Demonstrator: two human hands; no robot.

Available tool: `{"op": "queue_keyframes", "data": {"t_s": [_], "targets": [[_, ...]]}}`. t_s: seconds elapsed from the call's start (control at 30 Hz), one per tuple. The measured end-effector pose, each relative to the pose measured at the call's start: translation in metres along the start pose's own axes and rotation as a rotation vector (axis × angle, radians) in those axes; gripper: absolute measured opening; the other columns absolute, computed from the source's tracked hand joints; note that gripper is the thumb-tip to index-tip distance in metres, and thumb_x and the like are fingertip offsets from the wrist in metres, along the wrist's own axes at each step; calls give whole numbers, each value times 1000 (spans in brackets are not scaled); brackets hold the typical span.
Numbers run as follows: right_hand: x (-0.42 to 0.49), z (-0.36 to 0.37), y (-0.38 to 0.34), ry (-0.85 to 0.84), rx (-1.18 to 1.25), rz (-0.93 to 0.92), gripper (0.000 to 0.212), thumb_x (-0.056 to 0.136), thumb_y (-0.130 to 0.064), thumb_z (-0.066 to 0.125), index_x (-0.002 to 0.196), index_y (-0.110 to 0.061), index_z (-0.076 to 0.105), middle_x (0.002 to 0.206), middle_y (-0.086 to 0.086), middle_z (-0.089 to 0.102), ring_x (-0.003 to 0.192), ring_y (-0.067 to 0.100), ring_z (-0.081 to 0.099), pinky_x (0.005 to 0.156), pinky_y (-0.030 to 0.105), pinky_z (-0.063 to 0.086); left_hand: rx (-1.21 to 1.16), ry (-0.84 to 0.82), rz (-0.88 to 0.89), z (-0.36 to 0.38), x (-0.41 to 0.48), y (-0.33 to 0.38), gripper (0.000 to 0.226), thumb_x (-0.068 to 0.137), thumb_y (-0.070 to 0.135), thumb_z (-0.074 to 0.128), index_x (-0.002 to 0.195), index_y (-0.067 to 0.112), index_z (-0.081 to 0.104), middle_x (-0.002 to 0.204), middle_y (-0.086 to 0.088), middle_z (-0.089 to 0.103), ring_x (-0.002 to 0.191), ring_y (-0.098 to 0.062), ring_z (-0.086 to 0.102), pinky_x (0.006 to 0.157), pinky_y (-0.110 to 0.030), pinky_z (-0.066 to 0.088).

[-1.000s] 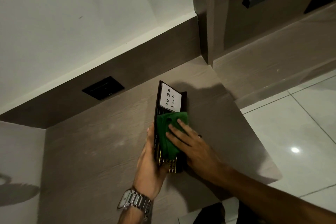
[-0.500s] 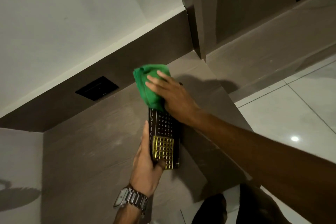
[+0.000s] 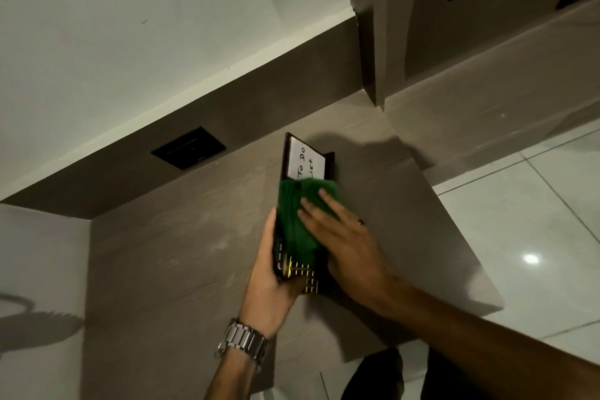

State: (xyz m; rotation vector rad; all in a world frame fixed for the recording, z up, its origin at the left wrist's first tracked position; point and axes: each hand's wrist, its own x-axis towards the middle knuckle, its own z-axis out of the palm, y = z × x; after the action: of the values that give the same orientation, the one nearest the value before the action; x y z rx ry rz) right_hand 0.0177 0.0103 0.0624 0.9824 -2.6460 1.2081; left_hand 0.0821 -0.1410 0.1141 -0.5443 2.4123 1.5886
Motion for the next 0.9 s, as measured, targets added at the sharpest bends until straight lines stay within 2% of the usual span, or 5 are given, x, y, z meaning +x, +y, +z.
{"op": "queue_keyframes", "data": {"t_s": [0.13,0.33,0.43,0.6,0.9], "targets": [[19,-9,8,99,67,217,78,69,17,64,140,-9,45,148,7,42,141,25,25,109,51,35,-64,59,-103,-5,-13,-7,113,69,-6,78,149,43,16,140,30,43,123,8,50,96,-22,50],[-16,21,-19,-1,65,-57,85,65,11,66,142,-11,39,152,4,34,144,27,17,110,50,30,6,130,-75,8,-24,-16,42,76,-16,66,95,22,70,82,13,76,72,0,67,61,-16,50],[-27,25,-28,-125,-16,-263,86,65,-2,74,143,-11,37,153,4,33,144,33,17,106,53,35,31,125,-69,4,-24,-15,39,76,-17,65,84,21,67,76,14,75,64,2,66,54,-11,48],[38,-10,-22,-130,-209,11,74,70,2,69,139,-16,47,151,4,39,143,36,19,104,57,36,35,50,-148,-1,-25,-13,40,84,-2,67,104,33,63,82,7,71,64,-2,59,55,-19,43],[39,-20,-71,-352,-376,-173,39,86,-30,58,123,-21,63,144,-1,47,137,36,27,93,49,43,147,53,-120,-9,-27,-14,29,80,-6,67,79,23,64,65,14,71,54,3,60,49,-11,44]]}}
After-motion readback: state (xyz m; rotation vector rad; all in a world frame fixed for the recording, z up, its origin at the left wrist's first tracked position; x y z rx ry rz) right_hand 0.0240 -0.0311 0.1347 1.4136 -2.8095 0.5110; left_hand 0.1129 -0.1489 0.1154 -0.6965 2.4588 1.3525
